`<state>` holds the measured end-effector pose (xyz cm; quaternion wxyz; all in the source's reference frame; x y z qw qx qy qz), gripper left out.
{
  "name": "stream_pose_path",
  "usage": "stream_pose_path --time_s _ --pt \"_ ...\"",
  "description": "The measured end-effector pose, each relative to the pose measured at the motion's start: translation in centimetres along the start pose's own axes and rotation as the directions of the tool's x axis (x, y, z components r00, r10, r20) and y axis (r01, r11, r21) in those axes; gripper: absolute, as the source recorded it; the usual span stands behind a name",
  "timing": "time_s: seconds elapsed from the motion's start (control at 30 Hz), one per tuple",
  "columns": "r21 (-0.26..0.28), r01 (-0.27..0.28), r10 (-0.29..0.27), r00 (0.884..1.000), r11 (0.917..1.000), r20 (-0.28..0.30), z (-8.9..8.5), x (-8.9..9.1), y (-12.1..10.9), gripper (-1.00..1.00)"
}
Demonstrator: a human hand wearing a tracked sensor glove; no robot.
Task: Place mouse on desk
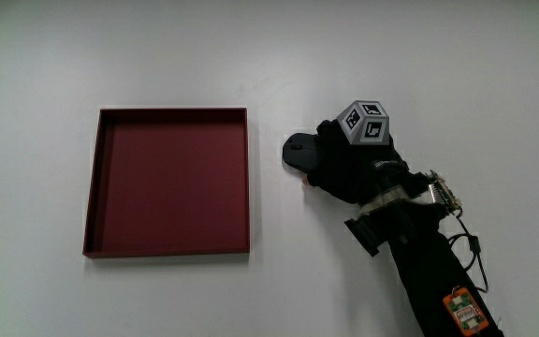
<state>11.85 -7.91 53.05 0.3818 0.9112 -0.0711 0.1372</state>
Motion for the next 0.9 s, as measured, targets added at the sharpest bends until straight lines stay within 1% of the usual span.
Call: stream_pose_path --time_s 0.07,0.1,0.13,0.17,0.23,0.27,0.33,0.37,0.4,0.43,0.5,0.53,0.57,0.6,0.63,0.67,0.7,0.73,0.8,0.83,0.87,0.9 --pt "-0.035 0.007 -0.007 1.000 0.9993 -0.012 0.1 0.1 -0.3 -0.53" --pt "-0.037 -0.010 0.009 1.000 0.9993 -0.027 0.3 0.2 -0.4 -0.59" --pt "-0.031 -0.007 0.006 0.999 0.9995 -0.031 0.6 0.3 -0.8 -0.65" --pt "-0.030 -0.019 0.017 0.999 0.9994 -0.051 1.1 0.1 -1.3 -0.71" --pt "-0.028 -0.049 0.048 0.997 0.9984 -0.053 2.1 -0.7 -2.4 -0.82" --pt "-0.015 -0.066 0.066 0.997 0.9977 -0.042 2.5 -1.2 -3.0 -0.88" --pt "-0.008 -0.109 0.109 0.993 0.9940 -0.041 3.3 -2.3 -4.5 -1.00" --pt "0.011 -0.143 0.143 0.989 0.9897 -0.038 3.8 -3.1 -5.5 -1.00" --pt "0.029 -0.161 0.161 0.987 0.9866 -0.019 4.1 -3.7 -6.4 -1.00" --pt "0.036 -0.189 0.190 0.982 0.9813 -0.011 4.3 -4.5 -7.1 -1.00" --pt "0.047 -0.249 0.248 0.969 0.9675 0.023 4.6 -6.0 -8.7 -1.00" --pt "0.035 -0.272 0.271 0.962 0.9618 0.020 4.6 -6.7 -9.2 -1.00" --pt "0.034 -0.298 0.298 0.954 0.9538 0.017 4.9 -7.5 -10.1 -1.00" --pt "0.019 -0.320 0.320 0.947 0.9472 0.022 4.8 -8.2 -10.6 -1.00" --pt "0.014 -0.342 0.341 0.939 0.9397 0.044 4.5 -8.6 -11.0 -1.00" --pt "0.005 -0.365 0.365 0.930 0.9309 0.047 4.5 -9.2 -11.6 -1.00" --pt "-0.007 -0.384 0.384 0.923 0.9233 0.035 4.3 -9.5 -12.1 -1.00" --pt "-0.010 -0.415 0.415 0.908 0.9096 0.048 4.4 -10.2 -13.0 -1.00" --pt "-0.018 -0.476 0.476 0.876 0.8790 0.074 4.6 -11.4 -14.8 -1.00" --pt "-0.030 -0.488 0.489 0.870 0.8725 0.069 4.3 -11.8 -15.4 -1.00" --pt "-0.059 -0.525 0.528 0.848 0.8490 0.051 4.5 -12.5 -16.4 -1.00" --pt "-0.061 -0.553 0.556 0.829 0.8312 0.062 4.5 -13.0 -17.3 -1.00"
